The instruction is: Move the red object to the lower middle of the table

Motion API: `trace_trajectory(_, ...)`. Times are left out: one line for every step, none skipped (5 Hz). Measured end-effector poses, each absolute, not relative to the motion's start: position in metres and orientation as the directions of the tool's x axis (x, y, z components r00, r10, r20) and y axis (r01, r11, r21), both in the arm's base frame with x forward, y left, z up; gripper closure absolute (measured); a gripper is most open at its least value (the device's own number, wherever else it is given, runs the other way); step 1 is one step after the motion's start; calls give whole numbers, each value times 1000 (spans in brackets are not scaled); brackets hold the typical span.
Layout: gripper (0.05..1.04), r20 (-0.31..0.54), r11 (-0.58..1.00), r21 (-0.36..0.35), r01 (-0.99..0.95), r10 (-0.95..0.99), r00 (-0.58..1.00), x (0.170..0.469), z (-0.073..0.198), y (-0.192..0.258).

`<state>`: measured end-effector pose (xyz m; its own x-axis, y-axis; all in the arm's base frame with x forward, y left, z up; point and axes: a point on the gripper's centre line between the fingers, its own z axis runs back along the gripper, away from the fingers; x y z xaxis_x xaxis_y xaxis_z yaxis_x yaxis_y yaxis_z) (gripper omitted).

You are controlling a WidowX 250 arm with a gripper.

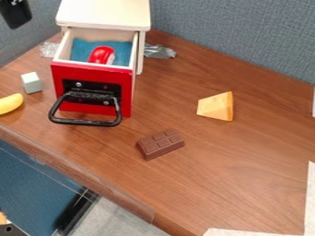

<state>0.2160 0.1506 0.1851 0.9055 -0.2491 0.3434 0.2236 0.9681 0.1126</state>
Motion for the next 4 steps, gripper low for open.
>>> trace_trajectory(83,335,971,93,220,-239,911,217,179,150)
trace_trajectory(83,354,976,79,202,-217,910,232,175,147)
trace_trajectory(83,370,984,65,166,-178,912,253,176,139)
trace_trajectory(83,360,984,72,165,-180,915,277,162,128)
